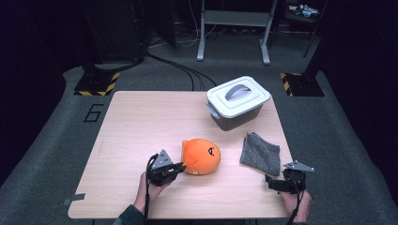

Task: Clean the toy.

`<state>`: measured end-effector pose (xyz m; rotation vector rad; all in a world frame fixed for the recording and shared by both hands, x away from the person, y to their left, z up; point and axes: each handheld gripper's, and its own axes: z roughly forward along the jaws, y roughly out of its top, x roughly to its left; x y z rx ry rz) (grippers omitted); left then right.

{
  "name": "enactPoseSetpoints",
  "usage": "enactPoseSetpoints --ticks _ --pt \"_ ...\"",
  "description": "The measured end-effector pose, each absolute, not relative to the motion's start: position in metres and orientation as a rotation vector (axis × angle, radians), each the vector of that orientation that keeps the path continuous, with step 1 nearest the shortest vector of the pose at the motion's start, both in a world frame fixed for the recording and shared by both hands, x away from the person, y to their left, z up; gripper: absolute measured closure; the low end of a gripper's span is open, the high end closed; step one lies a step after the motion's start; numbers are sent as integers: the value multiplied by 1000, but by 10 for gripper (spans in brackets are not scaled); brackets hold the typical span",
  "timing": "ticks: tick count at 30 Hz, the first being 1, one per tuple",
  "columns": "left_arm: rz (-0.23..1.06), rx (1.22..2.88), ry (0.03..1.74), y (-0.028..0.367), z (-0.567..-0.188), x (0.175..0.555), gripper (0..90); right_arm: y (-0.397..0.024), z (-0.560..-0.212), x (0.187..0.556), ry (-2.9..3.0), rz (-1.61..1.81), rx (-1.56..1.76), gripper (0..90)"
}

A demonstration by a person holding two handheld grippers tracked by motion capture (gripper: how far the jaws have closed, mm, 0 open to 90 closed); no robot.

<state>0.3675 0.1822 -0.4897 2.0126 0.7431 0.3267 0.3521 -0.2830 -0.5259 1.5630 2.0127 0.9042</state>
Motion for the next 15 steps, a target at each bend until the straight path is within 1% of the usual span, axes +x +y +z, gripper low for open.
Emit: enactPoseSetpoints --ticks 4,6,8,11,15 --pt "322 2009 742 183 -490 368 812 -285 -516 349 1999 918 1549 23" --pt "323 2003 746 183 -491 368 812 -283 -502 350 1992 958 1530 25" --pt "323 2003 748 183 -491 369 812 -281 -496 351 1989 981 1522 25" --pt "317 2004 750 183 -491 369 811 -274 -488 359 2008 986 1498 3" --pt "318 1997 755 184 -491 369 810 -262 -483 376 2036 988 1481 0"
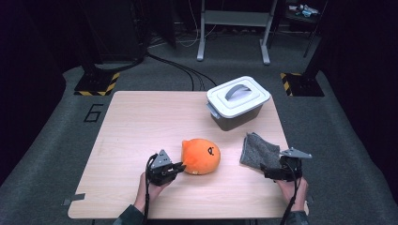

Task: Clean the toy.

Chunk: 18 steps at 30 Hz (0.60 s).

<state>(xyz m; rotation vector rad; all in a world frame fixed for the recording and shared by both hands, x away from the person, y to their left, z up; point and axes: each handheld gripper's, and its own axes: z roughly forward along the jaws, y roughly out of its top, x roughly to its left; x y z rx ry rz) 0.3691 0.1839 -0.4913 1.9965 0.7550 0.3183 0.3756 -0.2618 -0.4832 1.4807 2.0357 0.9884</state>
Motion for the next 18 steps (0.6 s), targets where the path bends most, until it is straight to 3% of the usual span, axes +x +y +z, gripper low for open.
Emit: enactPoseSetpoints --ticks 15,18 --pt "309 1994 762 184 -492 371 810 -231 -499 438 2099 855 1517 11" --pt "310 1993 764 184 -492 370 810 -227 -507 446 2121 807 1549 72"
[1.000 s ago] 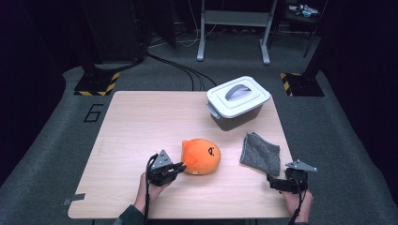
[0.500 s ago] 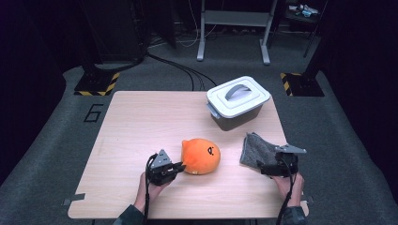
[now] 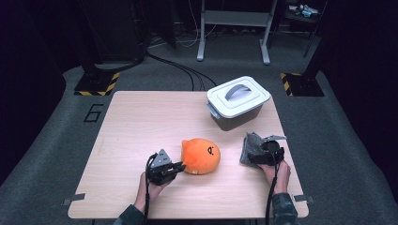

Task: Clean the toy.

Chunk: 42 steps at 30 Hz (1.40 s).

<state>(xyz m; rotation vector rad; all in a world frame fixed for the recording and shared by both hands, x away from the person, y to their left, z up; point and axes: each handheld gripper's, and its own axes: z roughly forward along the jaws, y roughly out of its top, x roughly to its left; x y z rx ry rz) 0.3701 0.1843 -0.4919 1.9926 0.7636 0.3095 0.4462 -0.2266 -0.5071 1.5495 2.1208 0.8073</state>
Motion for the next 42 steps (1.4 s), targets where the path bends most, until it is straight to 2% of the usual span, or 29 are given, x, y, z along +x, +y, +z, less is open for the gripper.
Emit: enactPoseSetpoints --ticks 2,5,7,9,12,17,24,28,29,35,42 --pt "311 1993 763 185 -492 370 810 -226 -509 447 2114 793 1552 143" --pt "310 1993 762 185 -492 370 809 -227 -510 447 2110 793 1568 167" --pt "305 1996 762 185 -492 370 806 -229 -511 444 2101 803 1562 275" --pt "299 1993 766 185 -491 370 790 -231 -512 442 2086 814 1556 331" --pt "299 1996 771 186 -489 371 721 -233 -512 440 2068 834 1561 403" --pt "299 1975 808 187 -481 373 520 -233 -511 437 2064 842 1562 524" --pt "332 1974 848 180 -470 386 417 -236 -511 435 2056 880 1560 681" --pt "319 1973 873 174 -472 394 380 -239 -510 432 2054 906 1567 728" --pt "305 1976 878 173 -473 395 391 -239 -510 432 2050 918 1568 734" --pt "278 1989 872 172 -479 394 591 -241 -509 427 2055 939 1566 755" --pt "286 2005 840 169 -482 391 710 -236 -495 417 2077 1002 1541 762"
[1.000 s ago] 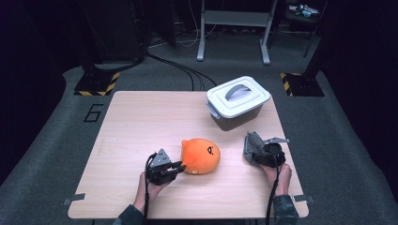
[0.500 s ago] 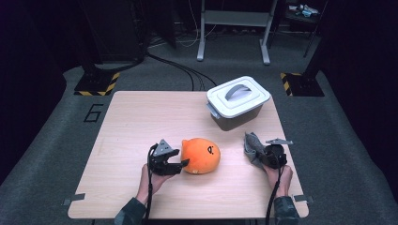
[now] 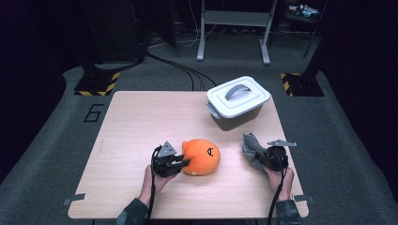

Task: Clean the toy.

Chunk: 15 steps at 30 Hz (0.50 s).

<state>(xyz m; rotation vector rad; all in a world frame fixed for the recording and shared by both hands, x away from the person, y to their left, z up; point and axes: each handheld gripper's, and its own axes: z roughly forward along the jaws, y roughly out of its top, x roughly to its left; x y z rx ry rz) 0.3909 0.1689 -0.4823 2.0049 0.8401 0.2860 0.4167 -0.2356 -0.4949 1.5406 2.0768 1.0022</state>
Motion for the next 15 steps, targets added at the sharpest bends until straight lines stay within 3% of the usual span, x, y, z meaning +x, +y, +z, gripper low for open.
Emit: enactPoseSetpoints --ticks 15 --pt "316 2014 826 167 -485 385 753 -187 -454 406 2237 1105 1334 762"
